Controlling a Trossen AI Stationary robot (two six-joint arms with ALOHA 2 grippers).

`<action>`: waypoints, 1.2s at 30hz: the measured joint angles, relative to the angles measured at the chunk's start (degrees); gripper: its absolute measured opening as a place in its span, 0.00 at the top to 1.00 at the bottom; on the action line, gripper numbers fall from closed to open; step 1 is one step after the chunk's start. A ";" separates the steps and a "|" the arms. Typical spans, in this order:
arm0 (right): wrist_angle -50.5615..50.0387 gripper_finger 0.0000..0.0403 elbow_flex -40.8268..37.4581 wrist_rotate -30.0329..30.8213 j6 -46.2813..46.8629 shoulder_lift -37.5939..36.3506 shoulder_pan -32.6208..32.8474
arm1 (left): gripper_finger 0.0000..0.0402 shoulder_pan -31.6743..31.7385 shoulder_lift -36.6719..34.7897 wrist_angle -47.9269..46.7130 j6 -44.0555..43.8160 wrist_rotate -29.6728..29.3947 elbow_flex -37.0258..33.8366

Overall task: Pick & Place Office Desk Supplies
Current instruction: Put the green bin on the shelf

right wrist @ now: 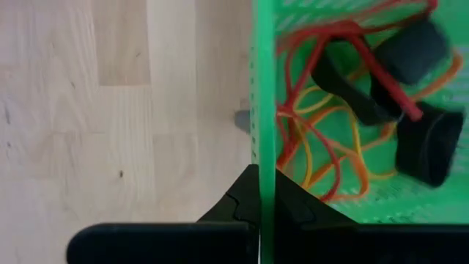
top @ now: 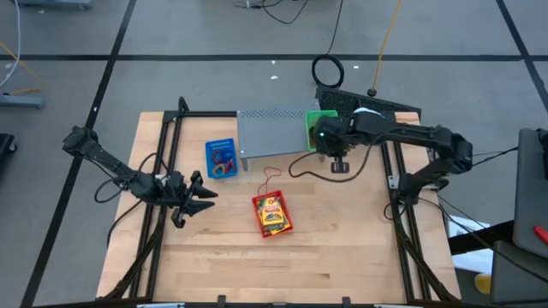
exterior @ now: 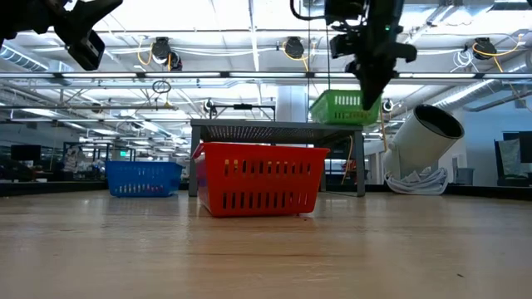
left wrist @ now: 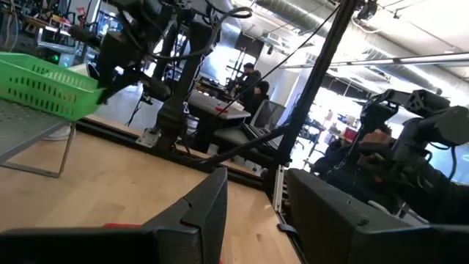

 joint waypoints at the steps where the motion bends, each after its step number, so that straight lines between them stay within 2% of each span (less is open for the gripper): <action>1: -0.13 1.00 0.96 0.00 -0.58 0.77 -0.12 | 0.62 0.01 0.00 0.00 0.00 0.00 0.00; 8: 0.24 1.00 6.45 -1.00 -2.06 3.63 -0.20 | 0.62 0.01 0.00 -0.45 -0.07 0.02 0.00; 30: 3.23 1.00 6.63 -1.46 -4.02 3.63 -1.77 | 0.62 0.02 0.00 -0.66 -0.61 0.11 0.00; 36: 4.45 1.00 6.60 -4.41 -4.14 3.63 -2.00 | 0.62 0.02 0.00 -0.63 -0.66 0.11 0.00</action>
